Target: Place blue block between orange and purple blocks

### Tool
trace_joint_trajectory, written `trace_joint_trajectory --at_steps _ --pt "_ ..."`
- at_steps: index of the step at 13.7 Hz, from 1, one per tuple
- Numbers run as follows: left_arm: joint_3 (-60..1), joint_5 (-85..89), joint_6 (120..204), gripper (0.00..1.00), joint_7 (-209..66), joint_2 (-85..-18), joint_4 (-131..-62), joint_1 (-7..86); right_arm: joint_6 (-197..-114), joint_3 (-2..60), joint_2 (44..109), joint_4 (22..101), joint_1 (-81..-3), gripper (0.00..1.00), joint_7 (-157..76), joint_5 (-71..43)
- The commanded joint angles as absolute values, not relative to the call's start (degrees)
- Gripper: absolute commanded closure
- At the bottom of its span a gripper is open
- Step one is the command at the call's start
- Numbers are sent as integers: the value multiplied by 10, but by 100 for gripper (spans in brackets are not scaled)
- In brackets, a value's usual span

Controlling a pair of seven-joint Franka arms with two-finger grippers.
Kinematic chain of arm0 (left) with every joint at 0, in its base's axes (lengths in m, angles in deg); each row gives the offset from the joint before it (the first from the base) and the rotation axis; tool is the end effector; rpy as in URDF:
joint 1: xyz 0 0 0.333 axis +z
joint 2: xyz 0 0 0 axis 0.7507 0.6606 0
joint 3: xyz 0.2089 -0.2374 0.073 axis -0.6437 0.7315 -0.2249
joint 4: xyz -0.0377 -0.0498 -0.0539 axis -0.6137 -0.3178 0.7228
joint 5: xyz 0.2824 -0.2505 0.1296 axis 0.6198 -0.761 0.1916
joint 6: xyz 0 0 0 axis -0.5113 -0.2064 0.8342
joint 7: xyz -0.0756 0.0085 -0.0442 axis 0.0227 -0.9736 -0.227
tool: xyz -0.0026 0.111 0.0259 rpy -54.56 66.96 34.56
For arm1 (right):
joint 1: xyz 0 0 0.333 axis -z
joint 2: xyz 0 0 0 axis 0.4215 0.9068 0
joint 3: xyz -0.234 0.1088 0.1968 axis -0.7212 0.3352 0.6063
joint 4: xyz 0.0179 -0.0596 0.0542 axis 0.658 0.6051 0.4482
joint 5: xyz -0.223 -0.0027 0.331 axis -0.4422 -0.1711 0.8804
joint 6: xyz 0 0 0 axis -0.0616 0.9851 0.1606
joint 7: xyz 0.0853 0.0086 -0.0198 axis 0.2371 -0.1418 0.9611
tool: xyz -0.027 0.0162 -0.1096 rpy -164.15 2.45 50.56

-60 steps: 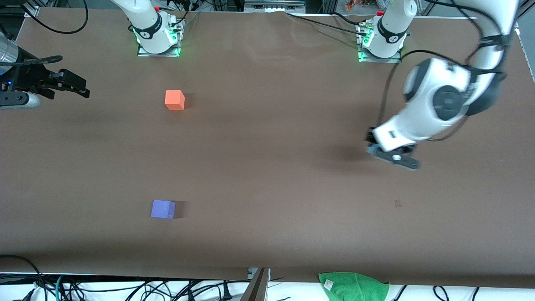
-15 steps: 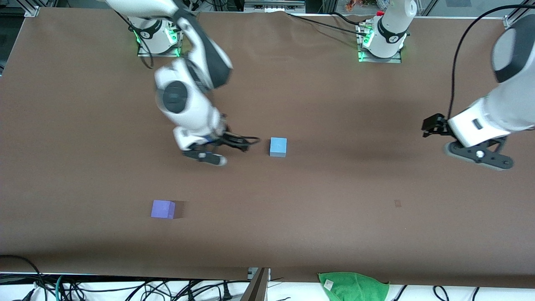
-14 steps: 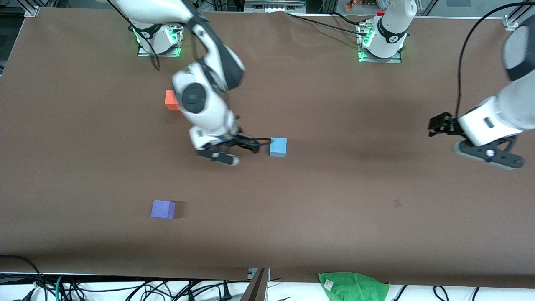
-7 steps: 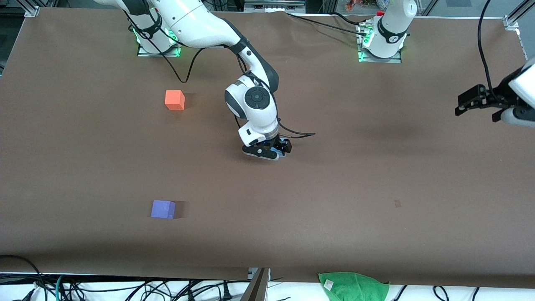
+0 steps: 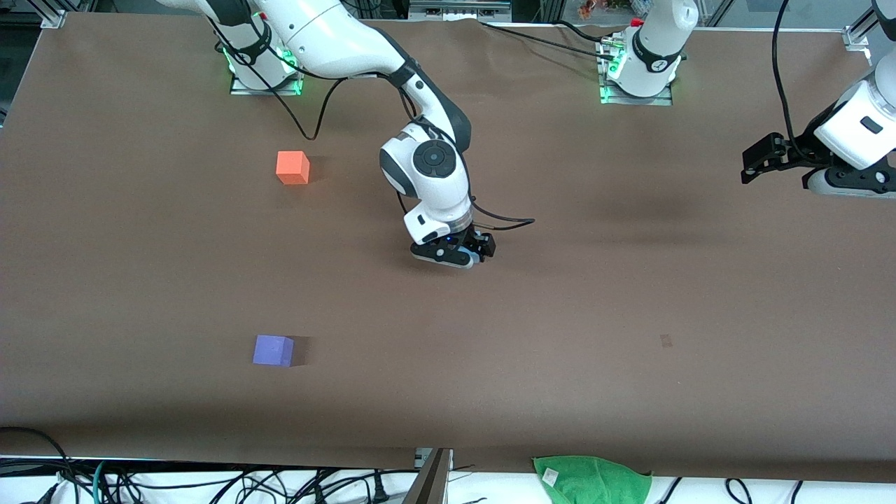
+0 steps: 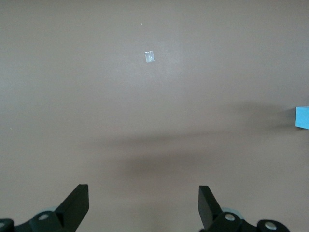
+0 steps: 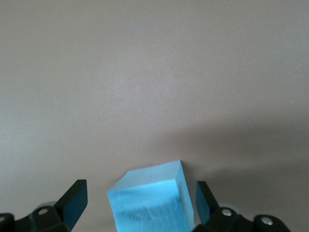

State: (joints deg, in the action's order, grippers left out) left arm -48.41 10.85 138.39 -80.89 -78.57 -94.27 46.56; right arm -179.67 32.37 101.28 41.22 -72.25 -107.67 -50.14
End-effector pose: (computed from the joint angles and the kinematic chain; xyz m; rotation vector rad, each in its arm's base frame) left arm 0.5543 -0.0150 0.5870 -3.1383 0.1209 0.0506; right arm 0.5362 0.5523 0.2236 -2.9341 0.4277 -0.2060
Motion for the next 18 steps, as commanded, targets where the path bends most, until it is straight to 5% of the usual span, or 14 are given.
trace_joint_trajectory --at_steps 1,4,7,10,11,18 --pt "-484 117 1393 0 -835 -783 -946 472 -1790 315 1025 402 -748 1 -1117 -533" --pt "-468 119 1382 0 -830 -782 -945 492 -1790 314 1035 407 -760 3 -1129 -562" --pt "-459 131 1382 0 -831 -776 -937 489 -1790 314 1036 409 -759 42 -1128 -575" --pt "-459 131 1382 0 -829 -776 -937 486 -1790 313 1035 409 -752 92 -1112 -575" --pt "-459 131 1382 0 -833 -776 -937 485 -1788 308 1031 409 -746 100 -1090 -576" --pt "-459 130 1380 0 -834 -776 -935 485 -1750 303 861 591 -609 100 -832 -549"
